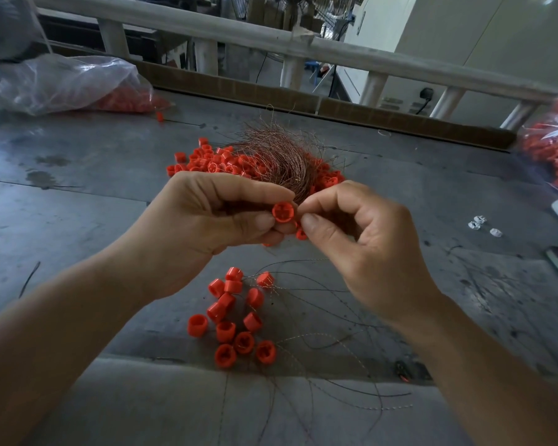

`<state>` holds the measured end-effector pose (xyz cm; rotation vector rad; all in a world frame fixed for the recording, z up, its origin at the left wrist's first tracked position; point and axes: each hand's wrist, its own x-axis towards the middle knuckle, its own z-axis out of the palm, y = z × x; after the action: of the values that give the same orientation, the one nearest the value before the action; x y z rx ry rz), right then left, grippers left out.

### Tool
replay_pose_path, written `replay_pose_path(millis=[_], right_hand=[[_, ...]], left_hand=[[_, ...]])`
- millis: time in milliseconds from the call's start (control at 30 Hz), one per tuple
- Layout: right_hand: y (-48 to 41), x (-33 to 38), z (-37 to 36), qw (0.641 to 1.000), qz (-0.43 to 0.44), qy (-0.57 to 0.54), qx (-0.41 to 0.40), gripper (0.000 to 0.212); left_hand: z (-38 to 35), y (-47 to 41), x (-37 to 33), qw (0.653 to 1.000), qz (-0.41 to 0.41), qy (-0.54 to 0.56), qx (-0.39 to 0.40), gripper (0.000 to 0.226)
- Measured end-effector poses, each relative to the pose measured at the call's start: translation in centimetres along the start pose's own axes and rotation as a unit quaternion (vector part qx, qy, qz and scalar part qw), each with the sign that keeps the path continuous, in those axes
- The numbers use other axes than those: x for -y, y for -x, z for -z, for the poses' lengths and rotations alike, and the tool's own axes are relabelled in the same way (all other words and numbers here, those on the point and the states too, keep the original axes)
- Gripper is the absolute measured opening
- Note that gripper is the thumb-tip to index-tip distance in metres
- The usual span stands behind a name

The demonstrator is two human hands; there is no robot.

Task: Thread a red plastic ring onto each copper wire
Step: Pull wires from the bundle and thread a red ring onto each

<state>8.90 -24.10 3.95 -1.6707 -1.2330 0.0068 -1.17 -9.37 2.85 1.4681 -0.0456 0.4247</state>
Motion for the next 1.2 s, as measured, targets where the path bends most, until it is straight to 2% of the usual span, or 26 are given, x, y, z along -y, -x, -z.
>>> replay_pose_path(millis=[100, 267, 400, 533, 700, 800, 933, 1033, 1100, 1200], right_hand=[[-0.1, 0.1, 0.2, 0.999, -0.017, -0.041, 0.013, 0.019], [-0.3, 0.4, 0.4, 0.988, -0.063, -0.139, 0.027, 0.015], [-0.4, 0.6, 0.7, 0.974, -0.096, -0.203, 0.04, 0.028], [-0.2, 0.6, 0.1, 0.968, -0.115, -0.208, 0.08, 0.032], [-0.3, 0.3, 0.1, 0.968, -0.119, -0.199, 0.097, 0.029], [-1.0, -0.6, 1.3, 0.977, -0.13, -0.155, 0.069, 0.017], [-2.0, -3.8, 3.5, 0.982, -0.171, 0.066, -0.039, 0.018], [-2.0, -5.9, 3.7, 0.965, -0.18, 0.19, -0.014, 0.016], [-1.9, -6.6, 3.1, 0.96, -0.174, 0.217, 0.025, 0.007], [-2.0, -7.0, 1.7, 0.96, -0.135, 0.239, 0.061, 0.018]], left_hand=[[0.1, -0.1, -0.1, 1.0, 0.007, 0.026, -0.001, 0.027], [0.1, 0.0, -0.3, 0.998, 0.007, 0.064, 0.018, 0.024], [0.2, 0.1, -0.3, 0.995, 0.006, 0.086, 0.056, 0.022], [0.0, 0.2, 0.0, 0.99, 0.023, 0.101, 0.091, 0.02], [0.0, 0.1, 0.0, 0.99, 0.029, 0.113, 0.084, 0.019], [0.0, 0.1, 0.0, 0.991, 0.027, 0.111, 0.063, 0.02], [0.1, 0.1, -0.1, 0.992, 0.025, 0.112, 0.052, 0.021], [0.1, 0.1, -0.1, 0.992, 0.026, 0.114, 0.047, 0.021], [0.1, 0.1, -0.1, 0.992, 0.028, 0.114, 0.042, 0.021], [0.0, 0.1, -0.1, 0.993, 0.028, 0.111, 0.043, 0.021]])
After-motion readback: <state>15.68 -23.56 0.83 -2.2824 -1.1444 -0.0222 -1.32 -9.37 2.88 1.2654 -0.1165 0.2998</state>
